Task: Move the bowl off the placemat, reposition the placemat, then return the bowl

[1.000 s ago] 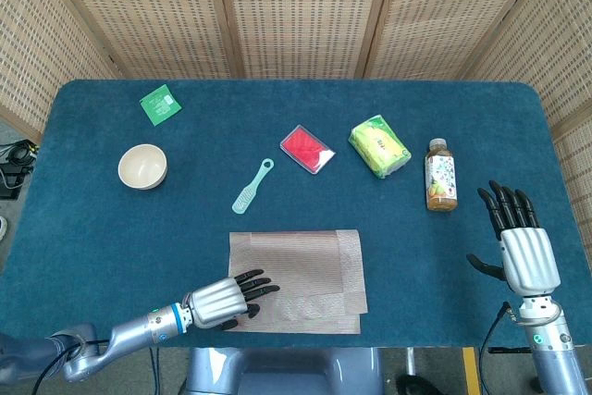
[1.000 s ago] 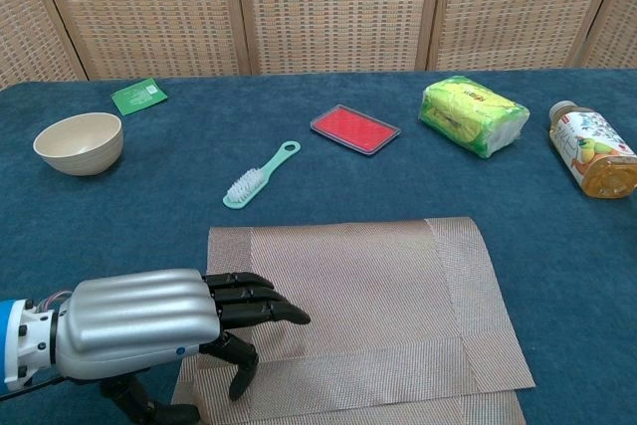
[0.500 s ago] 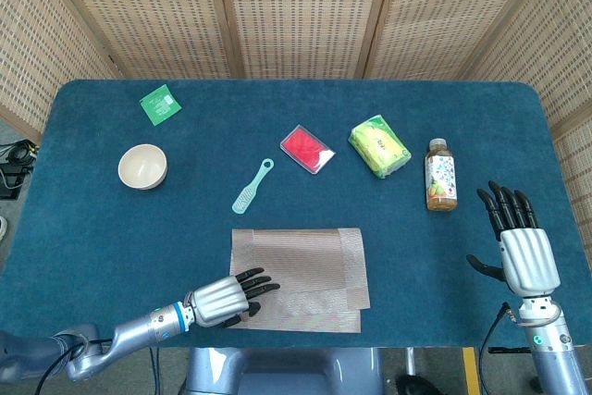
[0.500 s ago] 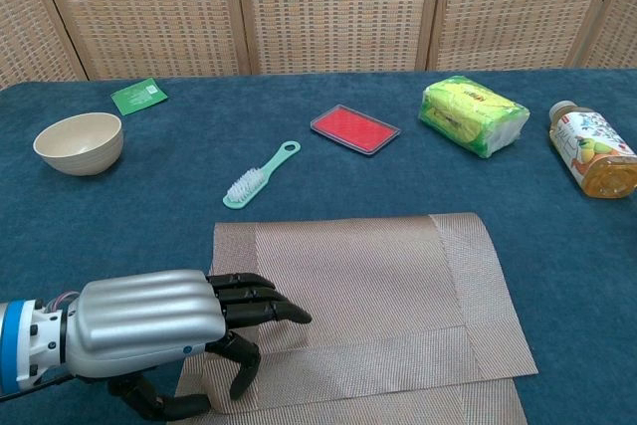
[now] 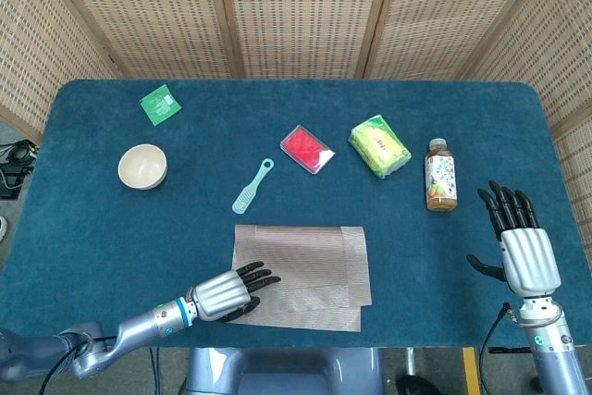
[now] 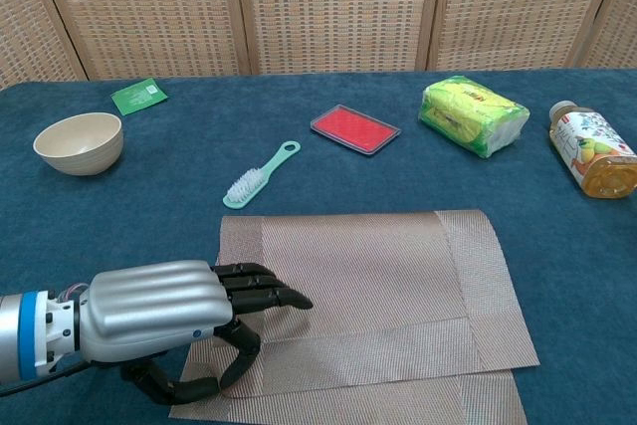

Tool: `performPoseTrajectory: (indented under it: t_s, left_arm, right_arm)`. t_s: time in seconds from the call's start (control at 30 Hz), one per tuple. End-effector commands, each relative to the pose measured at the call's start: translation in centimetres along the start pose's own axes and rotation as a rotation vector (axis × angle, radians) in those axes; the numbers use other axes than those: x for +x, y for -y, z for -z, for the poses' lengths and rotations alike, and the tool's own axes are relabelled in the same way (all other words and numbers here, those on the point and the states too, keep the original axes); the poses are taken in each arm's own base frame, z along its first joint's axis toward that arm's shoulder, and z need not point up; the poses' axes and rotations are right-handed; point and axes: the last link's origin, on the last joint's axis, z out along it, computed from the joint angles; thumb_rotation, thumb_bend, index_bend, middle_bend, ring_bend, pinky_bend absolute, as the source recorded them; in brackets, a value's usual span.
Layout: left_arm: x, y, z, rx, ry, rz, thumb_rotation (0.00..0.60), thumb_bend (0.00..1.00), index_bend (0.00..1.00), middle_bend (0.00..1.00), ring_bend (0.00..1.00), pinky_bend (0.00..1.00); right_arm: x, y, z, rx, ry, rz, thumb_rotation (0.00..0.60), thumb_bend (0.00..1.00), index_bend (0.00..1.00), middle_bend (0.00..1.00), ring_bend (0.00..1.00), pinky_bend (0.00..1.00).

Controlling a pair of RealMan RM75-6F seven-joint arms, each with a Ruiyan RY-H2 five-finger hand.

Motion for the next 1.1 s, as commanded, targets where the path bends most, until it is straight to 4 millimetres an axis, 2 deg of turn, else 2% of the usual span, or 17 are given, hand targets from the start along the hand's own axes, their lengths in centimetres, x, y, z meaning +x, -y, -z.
performPoseTrajectory:
  t_s: [0.03,0.27,0.37,0.47,0.6,0.67,0.77,0.87,1.0,1.1]
  left_arm:
    - [0.2,0.1,-0.3,0.009,-0.021,0.005,0.6,0.51,0.69,0.0,0.0,0.0]
    - [0.8,0.4,-0.9,0.036,-0.063,0.029,0.6,0.55,0.73,0.0,0.0,0.0]
    - [1.9,0.7,-1.4,0.053,-0.108,0.061,0.6,0.56,0.74,0.0,0.0,0.0]
    - [4.1,1.5,-2.3,0.081,-0.181,0.084,0.6,0.58,0.74,0.0,0.0,0.0]
    - [8.6,3.7,-4.3,0.155,-0.294,0.14,0.6,0.58,0.75,0.0,0.0,0.0]
    - [11.7,5.2,-5.7,0.204,-0.359,0.208,0.6,0.58,0.75,0.0,0.0,0.0]
    - [14.7,7.0,-7.1,0.268,-0.411,0.229,0.6,0.58,0.75,0.0,0.0,0.0]
    - [18.3,10.5,-8.7,0.397,-0.454,0.235,0.6,0.58,0.75,0.0,0.0,0.0]
    - [20.0,13.5,-9.6,0.528,-0.468,0.243,0.6,0.58,0.76,0.0,0.0,0.0]
    - [20.1,14.9,-9.6,0.586,-0.471,0.254,0.6,0.59,0.76,0.0,0.0,0.0]
  right_arm:
    - [0.0,0.0,0.0,0.001,0.001,-0.001,0.6,0.0,0.03,0.0,0.0,0.0]
    - [0.0,0.0,0.1,0.002,0.001,-0.001,0.6,0.0,0.03,0.0,0.0,0.0]
    - [0.0,0.0,0.1,0.002,0.001,-0.001,0.6,0.0,0.03,0.0,0.0,0.0]
    - [0.0,0.1,0.1,0.003,0.001,0.0,0.6,0.0,0.03,0.0,0.0,0.0]
    - [-0.1,0.1,0.1,0.003,0.002,0.001,0.6,0.0,0.03,0.0,0.0,0.0]
    - [-0.1,0.1,0.1,0.002,0.002,0.002,0.6,0.0,0.03,0.0,0.0,0.0]
    - [-0.2,0.1,0.0,-0.001,0.004,0.004,0.6,0.0,0.03,0.0,0.0,0.0]
    - [-0.3,-0.1,-0.1,-0.009,0.011,0.011,0.6,0.0,0.03,0.0,0.0,0.0]
    - [-0.5,-0.2,-0.3,-0.017,0.015,0.014,0.6,0.0,0.03,0.0,0.0,0.0]
    - [-0.5,-0.3,-0.3,-0.02,0.017,0.014,0.6,0.0,0.03,0.0,0.0,0.0]
